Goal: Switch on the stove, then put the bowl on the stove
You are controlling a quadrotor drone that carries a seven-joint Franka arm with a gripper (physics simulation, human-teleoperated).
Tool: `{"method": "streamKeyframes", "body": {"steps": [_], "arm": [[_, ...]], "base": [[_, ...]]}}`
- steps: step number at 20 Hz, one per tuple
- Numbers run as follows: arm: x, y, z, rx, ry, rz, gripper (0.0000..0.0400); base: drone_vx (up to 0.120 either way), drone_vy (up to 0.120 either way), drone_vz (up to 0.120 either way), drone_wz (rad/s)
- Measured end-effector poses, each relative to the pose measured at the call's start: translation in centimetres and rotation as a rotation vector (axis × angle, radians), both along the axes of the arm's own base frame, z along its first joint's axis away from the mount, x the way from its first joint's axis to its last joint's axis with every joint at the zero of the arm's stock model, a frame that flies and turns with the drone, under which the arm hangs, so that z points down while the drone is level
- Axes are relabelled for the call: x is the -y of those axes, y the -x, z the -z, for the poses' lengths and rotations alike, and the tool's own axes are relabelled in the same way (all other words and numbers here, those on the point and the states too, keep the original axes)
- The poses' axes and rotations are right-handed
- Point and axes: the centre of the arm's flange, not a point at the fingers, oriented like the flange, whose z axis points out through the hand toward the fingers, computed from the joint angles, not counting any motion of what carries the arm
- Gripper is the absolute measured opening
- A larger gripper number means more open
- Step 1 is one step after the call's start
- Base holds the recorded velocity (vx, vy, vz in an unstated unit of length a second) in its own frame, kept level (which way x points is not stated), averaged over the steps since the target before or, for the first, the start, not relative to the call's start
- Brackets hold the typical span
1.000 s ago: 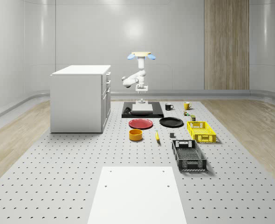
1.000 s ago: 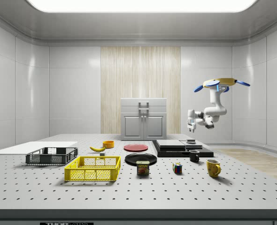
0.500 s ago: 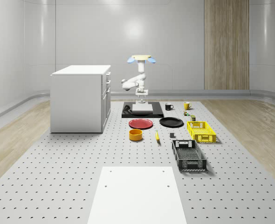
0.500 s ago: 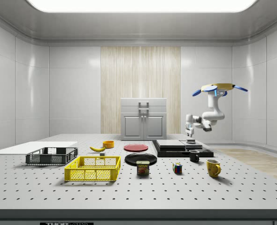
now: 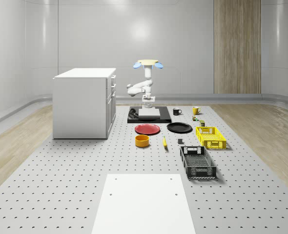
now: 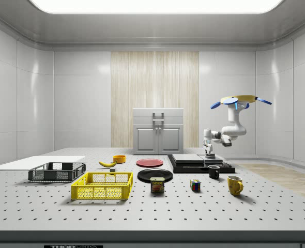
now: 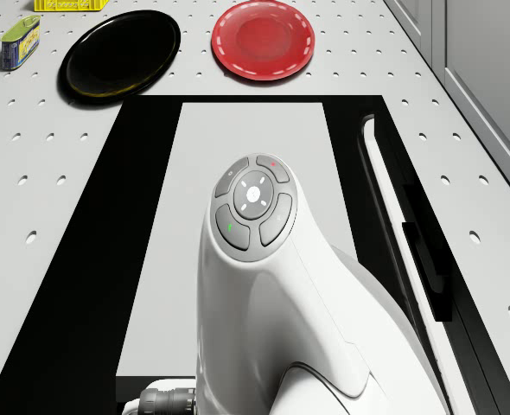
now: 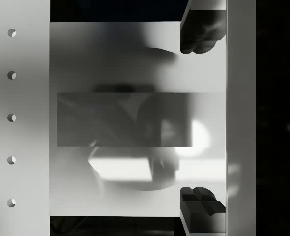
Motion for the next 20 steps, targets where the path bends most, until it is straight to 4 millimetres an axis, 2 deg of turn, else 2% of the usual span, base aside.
{"method": "streamKeyframes", "body": {"steps": [20], "arm": [[1.7, -0.2, -1.1, 0.000, 0.000, 0.000, 0.0400]], "base": [[0.000, 0.000, 0.000, 0.000]]}}
